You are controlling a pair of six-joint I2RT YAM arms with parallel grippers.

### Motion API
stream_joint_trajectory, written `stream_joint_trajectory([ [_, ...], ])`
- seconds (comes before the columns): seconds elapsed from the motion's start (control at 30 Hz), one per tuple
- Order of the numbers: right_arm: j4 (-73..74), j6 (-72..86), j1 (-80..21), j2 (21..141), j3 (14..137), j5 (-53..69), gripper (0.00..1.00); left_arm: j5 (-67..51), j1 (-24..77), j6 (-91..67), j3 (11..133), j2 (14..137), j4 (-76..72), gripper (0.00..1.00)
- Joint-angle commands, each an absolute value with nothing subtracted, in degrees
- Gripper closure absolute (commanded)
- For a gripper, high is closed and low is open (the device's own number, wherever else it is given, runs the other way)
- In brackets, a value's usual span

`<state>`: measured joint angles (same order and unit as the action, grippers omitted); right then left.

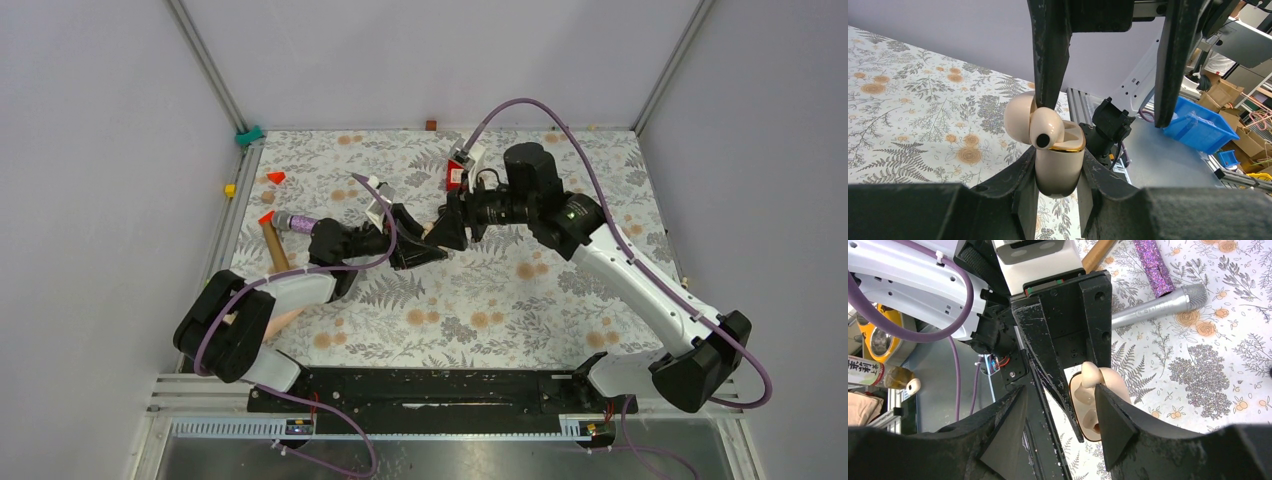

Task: Insert the wireless bluetooth earbuds into the charging case
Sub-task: Place the earbud in the charging case.

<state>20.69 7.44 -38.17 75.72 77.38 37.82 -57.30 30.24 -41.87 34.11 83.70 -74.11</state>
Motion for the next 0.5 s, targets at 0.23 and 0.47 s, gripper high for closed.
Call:
stream_joint_trajectory([
  [0.23,21.96,3.59,-40.73,77.13,79.22,33.65,0.40,-56.91,29.88,-42.32,34.33,82.04,-78.78,1.00],
  [0.47,22.66,1.89,-41.13,77.12,80.41,34.69,0.40,-57.18,29.85,-42.49,34.43,82.33,-78.84,1.00],
])
